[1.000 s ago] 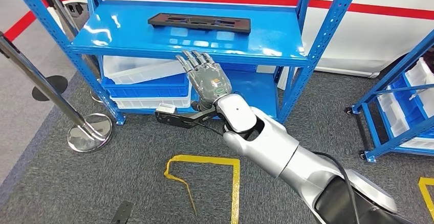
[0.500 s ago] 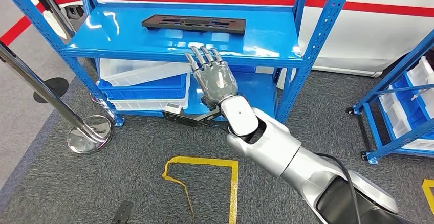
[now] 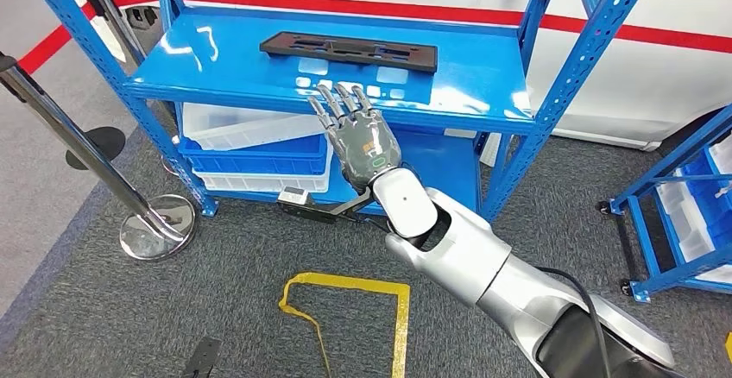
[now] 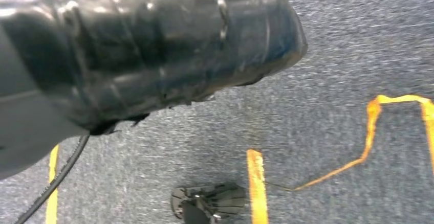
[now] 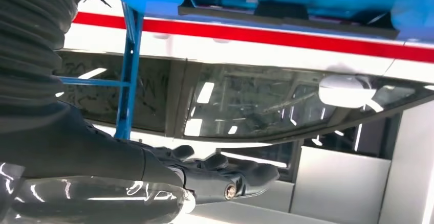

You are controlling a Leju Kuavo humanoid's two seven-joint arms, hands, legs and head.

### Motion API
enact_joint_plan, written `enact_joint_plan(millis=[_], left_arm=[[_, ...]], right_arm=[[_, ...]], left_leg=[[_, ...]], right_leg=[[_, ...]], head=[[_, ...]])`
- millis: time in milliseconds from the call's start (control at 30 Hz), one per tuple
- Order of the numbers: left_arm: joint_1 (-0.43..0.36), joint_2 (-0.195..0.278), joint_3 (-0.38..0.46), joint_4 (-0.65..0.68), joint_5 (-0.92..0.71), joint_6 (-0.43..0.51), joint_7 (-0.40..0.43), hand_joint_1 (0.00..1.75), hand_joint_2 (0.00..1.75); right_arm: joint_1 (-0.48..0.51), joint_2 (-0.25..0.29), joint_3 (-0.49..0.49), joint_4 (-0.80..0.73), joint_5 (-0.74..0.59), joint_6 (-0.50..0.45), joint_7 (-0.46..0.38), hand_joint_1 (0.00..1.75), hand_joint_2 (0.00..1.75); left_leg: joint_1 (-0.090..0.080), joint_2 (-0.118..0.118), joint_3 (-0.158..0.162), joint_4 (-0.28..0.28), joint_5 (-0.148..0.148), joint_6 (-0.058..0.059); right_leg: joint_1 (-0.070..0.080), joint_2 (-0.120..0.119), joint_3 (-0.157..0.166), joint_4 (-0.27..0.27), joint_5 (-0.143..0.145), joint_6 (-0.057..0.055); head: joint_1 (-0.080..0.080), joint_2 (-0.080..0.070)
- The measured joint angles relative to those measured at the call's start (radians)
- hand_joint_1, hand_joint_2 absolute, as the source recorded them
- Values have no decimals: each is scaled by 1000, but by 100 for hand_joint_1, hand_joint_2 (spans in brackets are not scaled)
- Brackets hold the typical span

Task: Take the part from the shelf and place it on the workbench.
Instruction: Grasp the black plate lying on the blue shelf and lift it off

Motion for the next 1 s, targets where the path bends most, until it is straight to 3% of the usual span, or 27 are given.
enact_joint_plan(millis=[33,133,200,300,367,400,433,500,533,567,633,700,767,833,867,900,933,967,1000], left_arm=[[-2,0,-1,0,0,1,0,0,0],[-6,-1,-3,0,-1,1,1,0,0],[-8,-2,-5,0,-2,1,1,0,0],[-11,-3,-9,0,-2,1,1,0,0],[-8,-3,-12,1,-2,1,2,0,0],[-6,-3,-13,1,-2,1,2,0,0],[-5,-3,-13,1,-2,1,2,0,0],[-3,-2,-14,2,-2,1,2,0,0],[-2,-1,-15,2,-2,1,3,0,0],[-1,0,-15,3,-2,1,3,0,0],[0,1,-16,4,-2,2,3,0,0],[-1,0,-17,4,-3,3,3,0,0],[-2,0,-19,4,-5,6,3,0,0],[-2,0,-21,5,-5,13,6,0,0],[-1,0,-21,5,-5,17,8,0,0],[-1,0,-22,5,-5,22,10,0,0],[-1,-1,-22,5,-5,26,12,0,0],[0,-1,-22,6,-5,29,13,0,0],[-2,-2,-22,6,-5,30,14,0,0]], right_arm=[[0,-1,0,-2,2,2,0,0,175],[2,-3,-3,-9,6,4,1,0,175],[-2,-4,-7,-14,8,5,1,0,175],[-3,-4,-8,-18,11,13,1,0,175],[1,-4,-8,-19,11,16,1,0,175],[2,-4,-8,-19,11,16,1,0,175],[2,-4,-8,-19,11,16,1,0,175],[4,-4,-8,-19,11,17,1,0,175],[5,-4,-9,-19,11,17,1,0,175],[6,-5,-9,-20,11,17,1,0,175],[4,-5,-11,-25,11,17,1,0,175],[1,-5,-13,-30,13,17,1,0,175],[4,-6,-14,-31,13,20,1,0,175],[15,-9,-14,-31,13,26,2,0,175],[19,-11,-14,-30,13,31,2,0,175],[22,-13,-14,-30,13,34,3,0,175],[23,-14,-14,-30,13,36,3,0,175],[23,-14,-14,-30,13,37,3,0,175],[23,-15,-14,-30,14,38,3,0,175]], left_leg=[[0,-1,2,1,-7,-6],[1,-1,9,10,-20,-22],[3,3,-9,64,-21,-30],[5,7,-134,244,-58,-40],[5,8,-202,290,-87,-42],[5,8,-215,266,-76,-40],[4,9,-214,215,-41,-36],[-3,13,-199,88,79,-23],[-8,14,-192,47,121,-16],[-12,15,-187,24,144,-8],[-14,13,-171,13,133,4],[-11,11,-146,0,122,15],[-10,10,-117,-9,105,22],[-11,6,-88,-10,82,24],[-11,4,-72,-9,69,23],[-11,1,-54,-8,54,23],[-12,-1,-35,-6,38,22],[-12,-3,-21,-4,23,21],[-13,-5,-6,2,7,19]], right_leg=[[2,1,10,-30,4,-7],[6,2,33,-47,-15,-35],[3,2,59,-52,-28,-48],[3,1,98,-56,-57,-56],[3,3,127,-56,-81,-55],[3,3,145,-56,-95,-54],[3,3,164,-57,-110,-53],[4,4,195,-59,-139,-46],[5,5,206,-62,-151,-40],[5,5,215,-66,-159,-33],[6,4,223,-63,-158,-22],[6,4,195,-2,-138,-18],[6,4,118,116,-146,-18],[8,4,36,198,-213,-17],[8,4,8,204,-246,-16],[9,4,-8,187,-260,-15],[9,4,-15,147,-240,-15],[9,5,-16,92,-181,-18],[11,6,-18,34,-100,-21]], head=[[-1,0],[-4,0],[-7,0],[-11,0],[-11,0],[-11,0],[-11,0],[-12,0],[-12,0],[-13,0],[-13,0],[-13,0],[-13,0],[-12,0],[-12,0],[-12,0],[-12,0],[-12,0],[-13,0]])
